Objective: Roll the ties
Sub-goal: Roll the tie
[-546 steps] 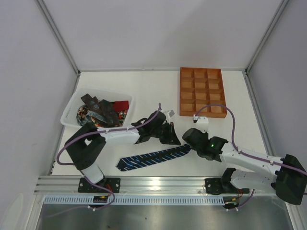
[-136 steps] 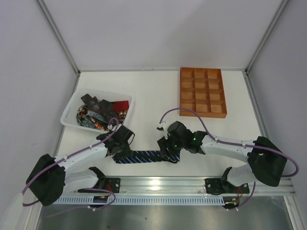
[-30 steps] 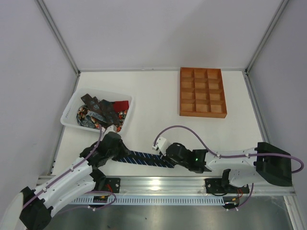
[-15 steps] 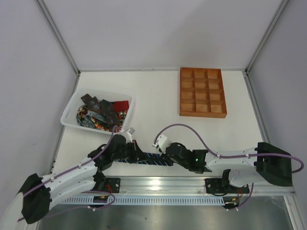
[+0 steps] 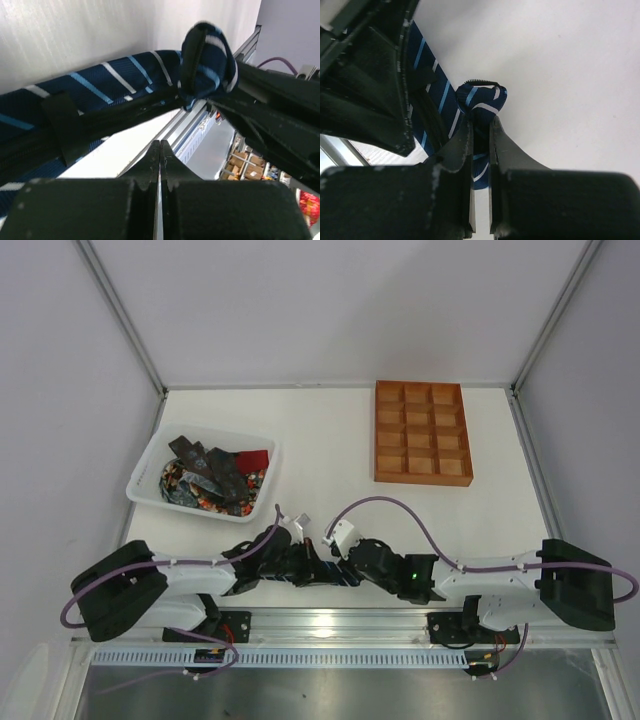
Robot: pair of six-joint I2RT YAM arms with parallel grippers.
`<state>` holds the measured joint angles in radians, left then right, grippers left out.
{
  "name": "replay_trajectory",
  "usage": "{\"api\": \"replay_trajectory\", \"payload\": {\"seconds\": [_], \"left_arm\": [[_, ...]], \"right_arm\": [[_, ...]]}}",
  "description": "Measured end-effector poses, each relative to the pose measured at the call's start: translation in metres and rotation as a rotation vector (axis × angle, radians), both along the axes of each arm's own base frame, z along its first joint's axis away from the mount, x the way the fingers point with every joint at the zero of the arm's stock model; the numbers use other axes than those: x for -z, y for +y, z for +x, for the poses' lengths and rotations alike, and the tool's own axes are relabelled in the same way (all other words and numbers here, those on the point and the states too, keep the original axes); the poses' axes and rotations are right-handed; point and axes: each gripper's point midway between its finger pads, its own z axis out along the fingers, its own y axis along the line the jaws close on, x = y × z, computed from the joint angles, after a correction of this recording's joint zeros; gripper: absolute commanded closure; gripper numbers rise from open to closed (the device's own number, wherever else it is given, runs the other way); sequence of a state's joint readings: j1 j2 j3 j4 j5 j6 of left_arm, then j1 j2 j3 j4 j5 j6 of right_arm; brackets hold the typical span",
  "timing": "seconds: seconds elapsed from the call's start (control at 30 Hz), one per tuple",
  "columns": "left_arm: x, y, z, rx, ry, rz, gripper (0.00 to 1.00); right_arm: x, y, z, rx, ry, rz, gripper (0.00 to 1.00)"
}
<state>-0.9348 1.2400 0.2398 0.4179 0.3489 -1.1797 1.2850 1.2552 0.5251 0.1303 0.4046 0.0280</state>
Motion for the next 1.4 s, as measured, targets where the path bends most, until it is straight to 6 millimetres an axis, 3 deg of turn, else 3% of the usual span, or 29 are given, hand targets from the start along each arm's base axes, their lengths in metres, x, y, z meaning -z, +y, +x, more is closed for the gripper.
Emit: {"api": "replay_trajectory", "payload": {"seconds": [0.43, 0.9, 1.4], "left_arm": [[-0.003, -0.013, 0.015, -0.036, -0.020, -0.016, 1.00], [0.006, -0.009, 0.021, -0.086, -0.011, 0.014, 1.00], [0.036, -0.004, 0.013, -0.095, 0.053, 0.060, 0.99]], "right_arm": [[-0.001, -0.003, -0.004, -0.005, 0.002, 0.013, 1.00], [-0.004, 0.001, -0.004, 0.024, 0.027, 0.066, 1.00], [-0.001, 0.002, -0.008, 0.011, 0.041, 0.069, 0.99]]}}
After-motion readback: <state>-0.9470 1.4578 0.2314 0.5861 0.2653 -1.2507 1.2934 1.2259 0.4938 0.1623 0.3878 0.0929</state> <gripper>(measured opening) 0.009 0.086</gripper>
